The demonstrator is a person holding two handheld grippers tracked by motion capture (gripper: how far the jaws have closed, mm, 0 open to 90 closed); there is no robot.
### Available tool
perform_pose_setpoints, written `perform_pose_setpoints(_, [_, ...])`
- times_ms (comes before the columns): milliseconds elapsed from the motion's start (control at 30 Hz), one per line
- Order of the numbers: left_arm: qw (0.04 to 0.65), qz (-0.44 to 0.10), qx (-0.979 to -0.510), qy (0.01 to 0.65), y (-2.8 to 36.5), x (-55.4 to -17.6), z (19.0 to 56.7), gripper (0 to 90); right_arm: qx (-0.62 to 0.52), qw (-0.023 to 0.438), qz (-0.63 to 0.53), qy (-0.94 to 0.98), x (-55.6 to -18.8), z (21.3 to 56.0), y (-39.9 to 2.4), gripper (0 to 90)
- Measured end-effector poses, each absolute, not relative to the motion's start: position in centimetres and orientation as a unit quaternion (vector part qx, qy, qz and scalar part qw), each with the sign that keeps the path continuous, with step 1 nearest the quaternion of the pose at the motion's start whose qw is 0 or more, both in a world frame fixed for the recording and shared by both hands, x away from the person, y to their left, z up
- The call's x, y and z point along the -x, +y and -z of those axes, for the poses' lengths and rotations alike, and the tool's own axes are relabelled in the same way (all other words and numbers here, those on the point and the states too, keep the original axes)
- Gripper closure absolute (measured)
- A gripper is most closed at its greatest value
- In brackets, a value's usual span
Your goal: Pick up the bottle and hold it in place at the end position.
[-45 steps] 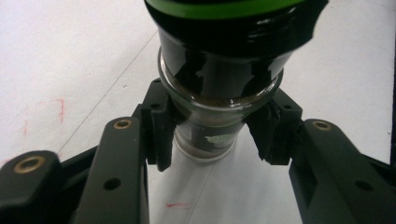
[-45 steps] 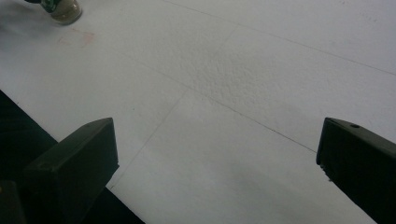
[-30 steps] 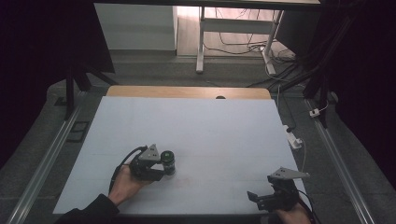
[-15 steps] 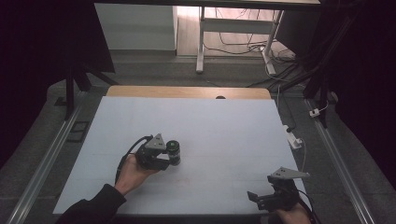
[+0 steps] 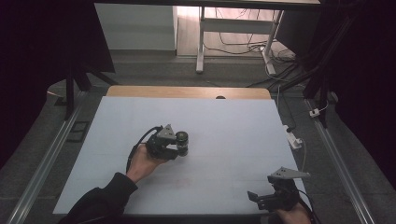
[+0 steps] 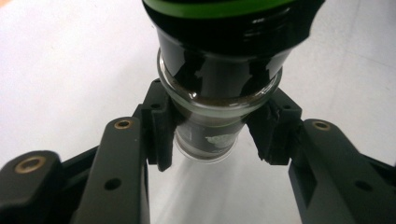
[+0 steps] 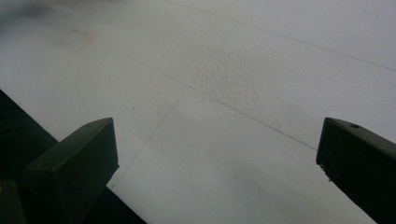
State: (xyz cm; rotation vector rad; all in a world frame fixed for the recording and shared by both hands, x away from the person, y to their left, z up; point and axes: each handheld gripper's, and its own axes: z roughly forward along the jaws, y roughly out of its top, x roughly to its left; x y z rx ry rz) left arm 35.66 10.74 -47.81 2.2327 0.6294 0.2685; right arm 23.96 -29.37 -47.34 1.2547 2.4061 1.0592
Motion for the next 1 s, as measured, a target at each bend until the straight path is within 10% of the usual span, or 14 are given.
perform_pose_setpoints(1000, [0.388,-0.11,-0.875,0.267,9.0,-42.4,49.3,53.7,-0.426,0.113,-0.362,0.822,-23.9,47.3,-29.4,0.0])
